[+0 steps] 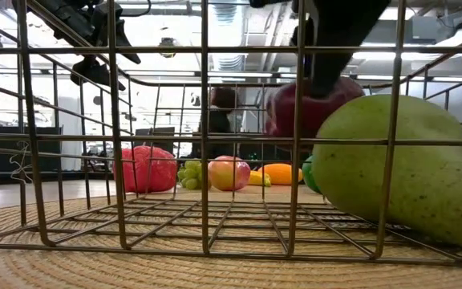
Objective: Build produce basket
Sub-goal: Put the dark red apple into the wire basket, then put the red apple into the wire basket
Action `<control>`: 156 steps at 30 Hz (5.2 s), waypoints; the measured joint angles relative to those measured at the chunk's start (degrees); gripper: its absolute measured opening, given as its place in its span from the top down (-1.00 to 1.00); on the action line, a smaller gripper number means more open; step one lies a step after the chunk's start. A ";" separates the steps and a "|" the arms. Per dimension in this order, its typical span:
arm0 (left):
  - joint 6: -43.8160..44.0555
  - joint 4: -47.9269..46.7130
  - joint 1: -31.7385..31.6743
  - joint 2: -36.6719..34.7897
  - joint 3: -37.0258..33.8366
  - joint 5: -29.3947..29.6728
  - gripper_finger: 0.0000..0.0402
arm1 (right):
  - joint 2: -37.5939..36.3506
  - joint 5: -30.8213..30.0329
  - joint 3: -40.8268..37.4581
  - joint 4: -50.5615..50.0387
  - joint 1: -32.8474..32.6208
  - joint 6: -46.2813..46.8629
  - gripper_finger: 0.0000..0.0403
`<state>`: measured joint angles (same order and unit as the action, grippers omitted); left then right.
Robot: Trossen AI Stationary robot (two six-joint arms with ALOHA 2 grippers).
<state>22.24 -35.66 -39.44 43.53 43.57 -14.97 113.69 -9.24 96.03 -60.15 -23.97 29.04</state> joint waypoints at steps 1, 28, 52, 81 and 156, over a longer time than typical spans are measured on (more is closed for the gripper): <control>0.01 -0.01 -0.01 -0.01 0.00 0.01 -0.86 | 0.00 0.00 0.00 -0.03 0.00 0.10 -0.37; 0.00 -0.02 -0.02 0.00 0.00 0.31 -0.86 | -7.18 0.93 -0.02 -2.65 1.97 -1.09 -0.84; 0.94 -0.01 -0.04 -0.02 0.00 2.26 -0.86 | -36.08 -14.37 -26.06 -27.12 24.95 46.51 -0.83; 0.42 0.44 -0.09 0.83 0.00 3.83 -0.86 | -39.41 -11.29 -54.59 -8.33 49.20 56.20 -0.83; 2.55 0.08 -0.06 0.85 0.00 3.79 -0.86 | -33.64 -5.84 -25.30 44.88 -2.22 14.79 -0.37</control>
<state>24.79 -35.58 -39.50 44.38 43.57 -11.18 80.05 -15.08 70.73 -15.27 -26.18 43.83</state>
